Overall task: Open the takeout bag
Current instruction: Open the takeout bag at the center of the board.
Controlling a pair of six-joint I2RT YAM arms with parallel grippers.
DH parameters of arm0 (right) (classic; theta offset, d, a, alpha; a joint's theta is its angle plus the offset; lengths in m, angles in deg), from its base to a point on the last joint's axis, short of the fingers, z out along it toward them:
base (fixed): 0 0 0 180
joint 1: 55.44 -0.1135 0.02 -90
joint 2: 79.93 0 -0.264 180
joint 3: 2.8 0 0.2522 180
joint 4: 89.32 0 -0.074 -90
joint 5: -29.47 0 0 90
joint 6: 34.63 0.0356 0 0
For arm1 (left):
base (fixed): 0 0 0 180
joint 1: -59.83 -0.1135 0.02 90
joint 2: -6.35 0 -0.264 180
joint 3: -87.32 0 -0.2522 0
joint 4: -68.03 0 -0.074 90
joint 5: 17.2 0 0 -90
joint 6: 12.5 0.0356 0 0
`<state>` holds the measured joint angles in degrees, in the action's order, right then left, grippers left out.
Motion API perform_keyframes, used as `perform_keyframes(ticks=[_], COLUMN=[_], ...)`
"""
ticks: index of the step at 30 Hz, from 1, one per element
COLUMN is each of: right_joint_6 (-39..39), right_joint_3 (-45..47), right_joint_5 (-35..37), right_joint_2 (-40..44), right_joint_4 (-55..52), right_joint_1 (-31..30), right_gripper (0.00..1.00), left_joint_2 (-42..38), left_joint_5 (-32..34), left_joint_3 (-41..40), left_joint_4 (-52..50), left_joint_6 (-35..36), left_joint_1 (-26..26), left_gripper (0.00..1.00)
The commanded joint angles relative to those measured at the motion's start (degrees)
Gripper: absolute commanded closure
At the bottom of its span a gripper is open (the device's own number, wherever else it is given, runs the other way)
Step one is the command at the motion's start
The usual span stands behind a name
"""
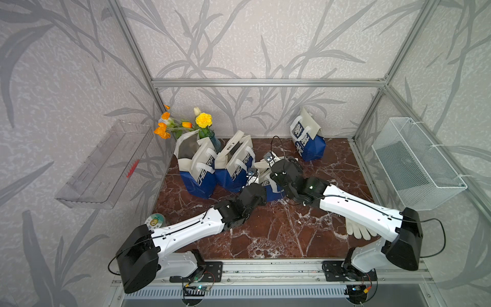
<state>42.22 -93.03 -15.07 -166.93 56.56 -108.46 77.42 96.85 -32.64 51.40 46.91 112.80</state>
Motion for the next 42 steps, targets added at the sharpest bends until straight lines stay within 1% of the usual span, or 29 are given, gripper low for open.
perform_keyframes(ticks=[1,4,8,9,11,13,15,16,19,20,22,28,30,34,37,42], right_joint_6=[1.92,3.27,3.96,3.56,2.29,0.79,-0.19,-0.65,-1.47,-1.31,-2.29,-3.69,-4.17,-5.17,-8.01,-12.92], right_joint_3=[-2.73,-1.88,-1.72,-1.93,-2.19,-2.33,-2.77,-2.4,0.18,1.28,3.71,10.25,11.51,13.12,12.45,9.21], right_joint_5=[3.58,3.96,4.24,4.17,3.29,1.58,-2.04,-4.41,-10.25,-11.26,-14.08,-17.07,-20.11,-23.13,-23.43,-22.0], right_joint_2=[-2.64,-3.61,-2.84,-2.59,-1.78,-0.95,-0.23,0.43,2.68,3.56,5.23,11.54,13.69,16.07,14.52,8.35], right_joint_4=[-0.82,-0.25,1.41,1.89,3.33,4.33,3.76,3.67,4.04,4.14,4.58,6.01,6.03,9.84,12.36,14.85], right_joint_1=[1.9,3.54,4.93,5.11,5.37,5.38,5.47,5.47,5.53,5.55,5.39,5.2,5.2,4.73,3.73,2.01], right_gripper=[0.29,0.36,0.56,0.59,0.7,0.75,0.72,0.66,0.41,0.37,0.33,0.3,0.3,0.28,0.28,0.27], left_joint_2=[-2.13,-2.51,-2.82,-2.85,-2.78,-2.54,-2.46,-2.45,-2.52,-2.59,-2.68,-2.85,-2.82,-2.3,-1.9,-2.2], left_joint_5=[2.18,2.64,2.77,2.9,2.63,2.43,2.28,2.16,1.76,1.72,1.71,1.59,1.55,1.06,0.18,-0.2], left_joint_3=[-1.34,-1.59,-1.96,-2.13,-2.5,-2.75,-2.9,-2.98,-2.73,-2.64,-2.38,-1.8,-1.59,-1.49,-1.24,-1.21], left_joint_4=[1.84,1.64,1.54,1.62,2.11,2.5,2.68,2.87,2.9,2.85,2.84,2.57,2.56,3.11,3.23,3.05], left_joint_6=[0.56,0.96,1.12,0.98,1.09,1.0,0.95,0.85,0.88,0.87,0.98,1.32,1.35,1.28,1.26,1.37], left_joint_1=[-0.06,-0.15,-0.22,-0.31,-0.32,-0.41,-0.5,-0.59,-0.59,-0.59,-0.58,-0.59,-0.59,-0.59,-0.59,-0.59], left_gripper=[1.0,1.0,1.0,1.0,1.0,1.0,1.0,1.0,1.0,1.0,1.0,1.0,1.0,1.0,1.0,1.0])
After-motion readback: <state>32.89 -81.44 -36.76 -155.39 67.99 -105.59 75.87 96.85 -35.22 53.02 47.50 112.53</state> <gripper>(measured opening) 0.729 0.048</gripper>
